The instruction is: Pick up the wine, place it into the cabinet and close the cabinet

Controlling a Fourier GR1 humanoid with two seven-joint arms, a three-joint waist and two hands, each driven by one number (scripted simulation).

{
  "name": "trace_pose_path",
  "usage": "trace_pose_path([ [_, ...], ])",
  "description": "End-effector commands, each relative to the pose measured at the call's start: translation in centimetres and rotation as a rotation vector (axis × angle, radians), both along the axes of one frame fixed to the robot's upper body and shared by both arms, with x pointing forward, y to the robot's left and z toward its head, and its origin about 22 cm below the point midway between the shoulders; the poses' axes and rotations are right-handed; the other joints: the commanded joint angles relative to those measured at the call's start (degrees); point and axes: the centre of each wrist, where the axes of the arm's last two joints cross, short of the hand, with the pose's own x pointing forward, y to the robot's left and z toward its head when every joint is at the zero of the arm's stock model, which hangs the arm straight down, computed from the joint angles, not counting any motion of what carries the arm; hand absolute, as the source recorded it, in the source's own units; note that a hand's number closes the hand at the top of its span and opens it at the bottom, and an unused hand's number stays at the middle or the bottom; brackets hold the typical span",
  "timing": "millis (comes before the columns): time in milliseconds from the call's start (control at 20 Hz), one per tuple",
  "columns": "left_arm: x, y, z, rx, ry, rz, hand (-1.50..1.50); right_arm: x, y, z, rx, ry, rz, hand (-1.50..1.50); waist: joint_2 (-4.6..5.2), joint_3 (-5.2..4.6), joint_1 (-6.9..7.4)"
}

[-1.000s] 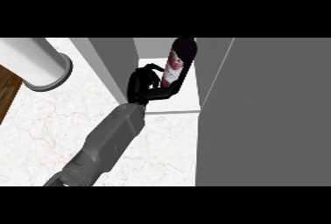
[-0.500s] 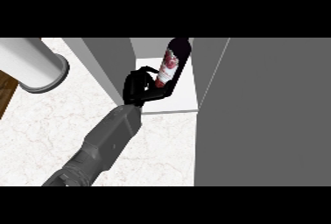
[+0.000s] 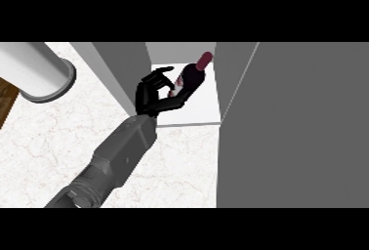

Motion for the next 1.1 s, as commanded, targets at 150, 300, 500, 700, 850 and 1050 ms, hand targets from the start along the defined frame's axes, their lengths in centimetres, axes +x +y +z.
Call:
trace_pose_path([
  [150,0.2,1.2,0.1,0.007,-0.131,0.046,-1.50,-0.5,0.3,0.1,0.010,-0.008,-0.025,-1.50,-1.04,0.40,2.05],
  [300,-0.1,1.0,0.0,-0.016,-0.137,0.022,-1.50,-1.5,1.2,0.0,-0.001,-0.009,-0.010,-1.50,-1.22,0.40,2.26],
  [500,-0.5,0.3,0.1,0.016,-0.156,0.028,-1.50,0.6,-0.2,-0.6,0.007,0.002,-0.015,-1.50,-1.32,0.46,3.36],
  [700,-2.2,0.9,-0.9,0.011,-0.139,-0.036,-1.50,-1.4,0.7,0.8,-0.002,0.004,-0.038,-1.50,-1.90,0.45,4.29],
  [850,-2.4,-1.5,1.2,0.039,-0.165,-0.103,-1.50,-0.3,-1.1,0.8,-0.024,0.017,-0.046,-1.50,-2.20,0.51,5.29],
  [1050,-5.8,-1.0,0.9,0.013,-0.156,-0.200,-1.50,-2.1,-1.1,1.5,-0.020,0.010,-0.047,-1.50,-2.20,0.50,4.85],
])
